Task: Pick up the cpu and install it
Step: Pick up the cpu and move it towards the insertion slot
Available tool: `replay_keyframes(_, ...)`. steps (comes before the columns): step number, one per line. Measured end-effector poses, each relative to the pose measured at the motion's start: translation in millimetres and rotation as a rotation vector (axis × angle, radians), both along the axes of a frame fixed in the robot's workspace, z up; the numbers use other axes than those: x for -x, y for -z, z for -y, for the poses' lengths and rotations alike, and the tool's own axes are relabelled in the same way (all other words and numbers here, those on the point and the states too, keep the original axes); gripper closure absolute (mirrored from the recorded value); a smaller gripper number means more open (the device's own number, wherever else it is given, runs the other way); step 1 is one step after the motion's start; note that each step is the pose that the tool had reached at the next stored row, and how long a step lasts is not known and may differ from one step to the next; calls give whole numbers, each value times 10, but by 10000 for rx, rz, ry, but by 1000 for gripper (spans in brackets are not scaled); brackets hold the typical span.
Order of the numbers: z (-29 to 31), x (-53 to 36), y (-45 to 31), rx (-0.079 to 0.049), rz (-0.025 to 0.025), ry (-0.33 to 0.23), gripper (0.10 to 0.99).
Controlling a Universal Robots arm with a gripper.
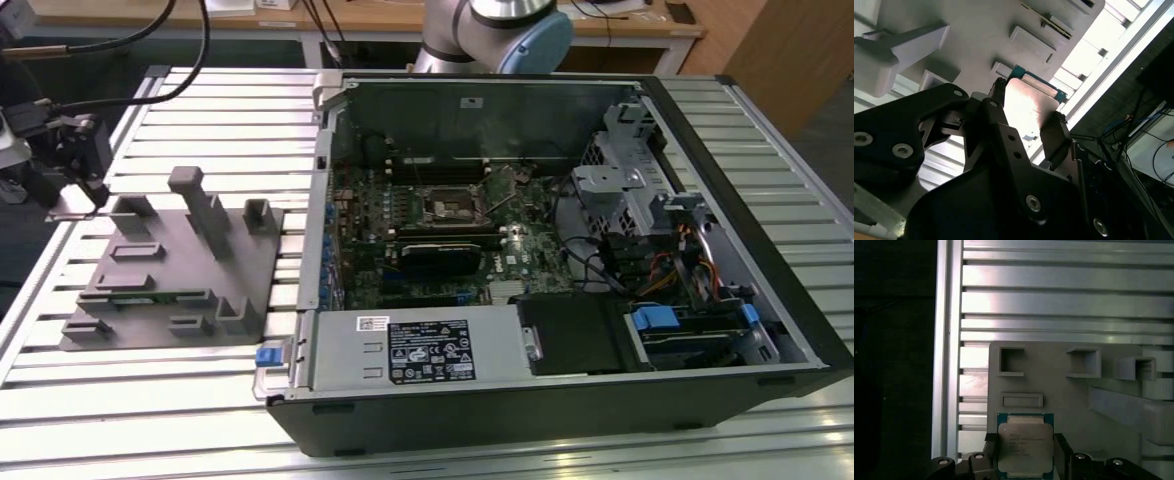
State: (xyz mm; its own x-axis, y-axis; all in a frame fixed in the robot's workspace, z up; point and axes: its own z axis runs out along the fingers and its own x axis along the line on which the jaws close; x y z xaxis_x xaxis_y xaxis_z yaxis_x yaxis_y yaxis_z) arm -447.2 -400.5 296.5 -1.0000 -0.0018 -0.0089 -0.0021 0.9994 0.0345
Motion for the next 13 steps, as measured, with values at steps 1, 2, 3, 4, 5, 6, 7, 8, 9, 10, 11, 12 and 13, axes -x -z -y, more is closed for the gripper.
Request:
replay_keyframes(1, -2, 0, -20, 0, 1, 0, 553)
replay_keyframes(2, -5, 0, -41, 0, 0, 1, 553)
replay_keyframes(3, -7, 0, -59, 0, 0, 0, 553)
replay_keyframes(4, -8, 0, -74, 0, 1, 0, 553)
replay_keyframes(5, -8, 0, -91, -1, 1, 0, 553)
replay_keyframes(6, -10, 0, -109, 0, 1, 0, 553)
replay_keyframes(7, -11, 0, -124, 0, 1, 0, 553)
replay_keyframes(8, -12, 0, -139, -1, 1, 0, 553)
replay_keyframes(9, -13, 0, -155, 0, 1, 0, 553)
replay_keyframes(10, -14, 0, -171, -1, 1, 0, 553)
replay_keyframes(11, -15, 0, -186, 0, 1, 1, 553)
replay_keyframes(12, -17, 0, -200, -1, 2, 1, 553)
replay_keyframes(13, -19, 0, -215, -1, 1, 1, 553)
